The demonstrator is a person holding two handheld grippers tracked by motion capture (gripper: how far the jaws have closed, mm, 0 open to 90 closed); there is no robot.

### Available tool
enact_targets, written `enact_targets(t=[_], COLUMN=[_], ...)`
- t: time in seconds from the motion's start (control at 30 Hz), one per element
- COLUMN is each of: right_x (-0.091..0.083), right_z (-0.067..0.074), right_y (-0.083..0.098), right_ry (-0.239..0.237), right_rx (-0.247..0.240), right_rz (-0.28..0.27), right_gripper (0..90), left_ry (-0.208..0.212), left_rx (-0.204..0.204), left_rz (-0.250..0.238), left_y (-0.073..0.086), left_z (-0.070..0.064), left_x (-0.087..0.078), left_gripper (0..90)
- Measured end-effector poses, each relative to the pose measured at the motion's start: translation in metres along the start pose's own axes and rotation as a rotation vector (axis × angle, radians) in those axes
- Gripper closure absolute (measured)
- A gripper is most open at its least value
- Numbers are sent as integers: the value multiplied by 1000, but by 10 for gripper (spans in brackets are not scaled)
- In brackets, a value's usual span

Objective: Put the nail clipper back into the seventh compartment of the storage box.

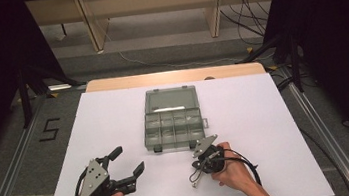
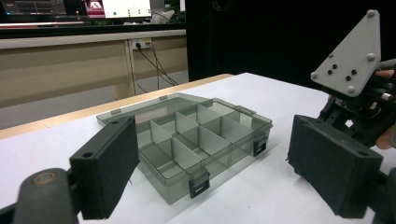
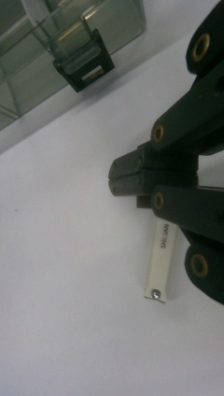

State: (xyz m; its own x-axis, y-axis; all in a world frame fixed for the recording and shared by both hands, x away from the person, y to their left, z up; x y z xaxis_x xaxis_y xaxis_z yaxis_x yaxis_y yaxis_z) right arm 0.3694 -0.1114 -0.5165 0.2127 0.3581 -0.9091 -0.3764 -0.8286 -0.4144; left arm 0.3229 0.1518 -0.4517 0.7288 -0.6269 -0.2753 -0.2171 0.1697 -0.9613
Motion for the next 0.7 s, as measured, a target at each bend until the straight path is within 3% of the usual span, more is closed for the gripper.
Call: enact_targets(t=[0.37, 0.7], right_x=[-8, -15], right_z=[1, 5], right_y=[15, 27], right_ry=[-39, -45], right_rx=[23, 44], right_rz=[44, 65], right_gripper=[900, 900], left_ry=[-2, -4], left_rx=[3, 3], left_rz=[-1, -1], left_y=[0, 0], left_z=[0, 0], left_x=[0, -1], left_gripper=[157, 157])
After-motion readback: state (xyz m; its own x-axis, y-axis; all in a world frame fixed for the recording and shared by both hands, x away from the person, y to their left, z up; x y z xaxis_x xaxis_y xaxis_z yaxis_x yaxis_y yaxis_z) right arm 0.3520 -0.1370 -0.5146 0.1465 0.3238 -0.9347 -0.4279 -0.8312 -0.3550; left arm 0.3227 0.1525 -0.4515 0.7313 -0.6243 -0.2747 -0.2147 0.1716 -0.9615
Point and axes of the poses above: each handheld gripper's, and its own axes: x roughly forward along the jaws, y roughly out of its underside, z roughly to its left, the point moved 5 cm from there along x, roughly forward along the jaws, and after that the axes turned 10 degrees about z, right-handed, at the moved point
